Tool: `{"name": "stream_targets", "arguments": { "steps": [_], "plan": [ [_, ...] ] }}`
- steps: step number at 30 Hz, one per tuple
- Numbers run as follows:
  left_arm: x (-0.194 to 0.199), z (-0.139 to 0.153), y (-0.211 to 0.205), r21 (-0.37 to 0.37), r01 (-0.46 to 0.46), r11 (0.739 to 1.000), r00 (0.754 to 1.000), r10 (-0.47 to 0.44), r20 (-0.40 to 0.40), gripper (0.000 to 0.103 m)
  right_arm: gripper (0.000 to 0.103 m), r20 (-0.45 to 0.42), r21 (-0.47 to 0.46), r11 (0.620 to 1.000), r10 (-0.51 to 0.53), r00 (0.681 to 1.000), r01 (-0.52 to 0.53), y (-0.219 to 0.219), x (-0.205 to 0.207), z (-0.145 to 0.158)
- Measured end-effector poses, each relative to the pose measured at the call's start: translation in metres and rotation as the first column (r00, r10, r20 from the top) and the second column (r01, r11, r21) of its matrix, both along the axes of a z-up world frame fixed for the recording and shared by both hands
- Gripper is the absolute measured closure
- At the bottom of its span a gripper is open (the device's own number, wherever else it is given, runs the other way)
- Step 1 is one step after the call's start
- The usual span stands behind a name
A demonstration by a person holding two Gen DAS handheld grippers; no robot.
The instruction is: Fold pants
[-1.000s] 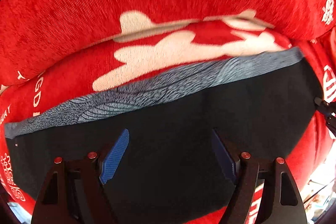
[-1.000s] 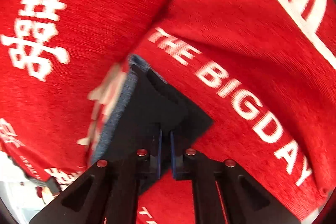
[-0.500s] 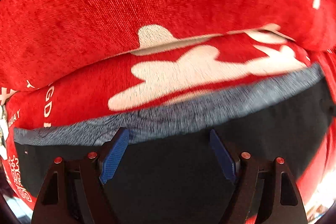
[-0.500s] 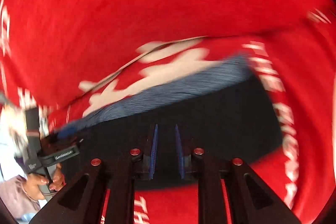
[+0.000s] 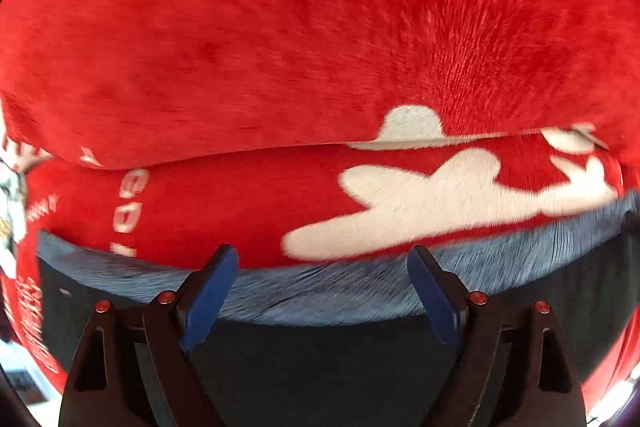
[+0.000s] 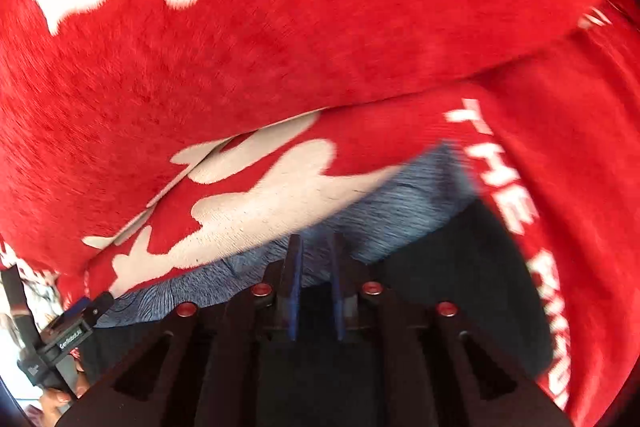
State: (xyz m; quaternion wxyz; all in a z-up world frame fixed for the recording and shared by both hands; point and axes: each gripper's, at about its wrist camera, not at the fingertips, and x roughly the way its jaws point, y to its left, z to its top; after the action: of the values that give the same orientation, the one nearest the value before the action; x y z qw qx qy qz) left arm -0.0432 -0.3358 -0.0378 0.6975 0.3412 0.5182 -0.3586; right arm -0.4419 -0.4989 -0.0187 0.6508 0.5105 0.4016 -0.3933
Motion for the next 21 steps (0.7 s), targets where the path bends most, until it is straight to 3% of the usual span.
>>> {"name": "stream_targets", "arguments": {
  "steps": [1, 2, 8, 12, 15, 16, 18, 21],
  "plan": [
    [0.001, 0.006, 0.009, 0.006, 0.020, 1.000, 1.000, -0.021, 0.018, 0.016, 0.066, 0.032, 0.017, 1.000, -0.007, 0.999, 0.007, 0.010, -0.007, 0.006],
    [0.003, 0.011, 0.020, 0.017, 0.037, 0.999, 0.999, -0.037, 0.034, 0.016, 0.063, 0.059, 0.036, 0.999, -0.013, 0.998, 0.011, 0.017, -0.011, 0.009],
    [0.030, 0.025, 0.107, 0.098, -0.029, 0.995, 0.999, 0.025, 0.043, 0.016, 0.062, 0.274, 0.258, 0.965, -0.026, 0.961, -0.047, 0.111, -0.007, 0.008],
    [0.042, 0.015, 0.164, 0.151, -0.119, 0.981, 0.992, 0.113, 0.046, 0.016, 0.062, 0.399, 0.385, 0.911, -0.020, 0.917, -0.147, 0.172, 0.043, -0.004],
    [0.046, -0.005, 0.187, 0.199, -0.127, 0.972, 0.991, 0.114, 0.076, 0.015, 0.062, 0.452, 0.429, 0.873, 0.014, 0.892, -0.231, 0.209, 0.089, -0.013],
    [0.045, -0.014, 0.187, 0.212, -0.125, 0.969, 0.991, 0.112, 0.074, 0.010, 0.062, 0.468, 0.447, 0.861, 0.006, 0.884, -0.243, 0.216, 0.106, -0.022],
    [0.050, -0.018, 0.200, 0.138, -0.149, 0.979, 0.988, 0.141, 0.067, 0.002, 0.062, 0.494, 0.479, 0.837, -0.008, 0.869, -0.265, 0.232, 0.143, -0.041],
    [0.057, -0.019, 0.203, 0.112, -0.177, 0.978, 0.984, 0.179, -0.004, 0.002, 0.062, 0.501, 0.504, 0.822, -0.029, 0.865, -0.264, 0.245, 0.165, -0.051]
  ]
}}
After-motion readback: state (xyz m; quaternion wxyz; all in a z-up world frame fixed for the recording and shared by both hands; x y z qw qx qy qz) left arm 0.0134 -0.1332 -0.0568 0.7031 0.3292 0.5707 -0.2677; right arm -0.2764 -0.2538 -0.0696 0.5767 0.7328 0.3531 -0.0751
